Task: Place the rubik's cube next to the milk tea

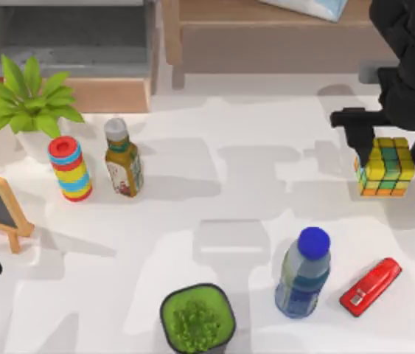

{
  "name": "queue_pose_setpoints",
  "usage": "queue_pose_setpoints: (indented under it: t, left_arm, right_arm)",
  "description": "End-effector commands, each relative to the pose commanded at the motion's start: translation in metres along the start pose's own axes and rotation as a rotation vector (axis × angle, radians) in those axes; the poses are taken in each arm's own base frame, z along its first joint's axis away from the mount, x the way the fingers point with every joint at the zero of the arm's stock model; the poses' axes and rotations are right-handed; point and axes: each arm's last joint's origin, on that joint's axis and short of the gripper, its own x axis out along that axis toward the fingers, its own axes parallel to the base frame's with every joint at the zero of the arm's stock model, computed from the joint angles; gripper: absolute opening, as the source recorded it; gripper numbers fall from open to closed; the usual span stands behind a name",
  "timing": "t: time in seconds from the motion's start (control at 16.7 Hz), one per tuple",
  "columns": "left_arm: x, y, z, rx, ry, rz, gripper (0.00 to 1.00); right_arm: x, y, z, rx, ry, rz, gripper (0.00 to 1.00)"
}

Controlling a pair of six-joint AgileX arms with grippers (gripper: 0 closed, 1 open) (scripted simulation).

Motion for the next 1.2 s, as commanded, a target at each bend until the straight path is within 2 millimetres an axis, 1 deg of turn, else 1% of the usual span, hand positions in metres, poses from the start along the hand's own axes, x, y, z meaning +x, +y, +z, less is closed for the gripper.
queue_pose_setpoints:
  t: [0.3,0.9,1.2]
  left_arm:
    - [0.0,0.0,0.0,0.0,0.0,0.0,1.0]
    - [0.0,0.0,0.0,0.0,0.0,0.0,1.0]
    - [0.0,0.0,0.0,0.0,0.0,0.0,1.0]
  right_arm:
    - [-0.002,0.002,0.0,-0.004,-0.011,0.003,0.0]
    - [-0.013,0.006,0.0,-0.012,-0.077,0.019,0.0]
    - [-0.009,0.005,0.001,-0.009,-0.081,0.019,0.0]
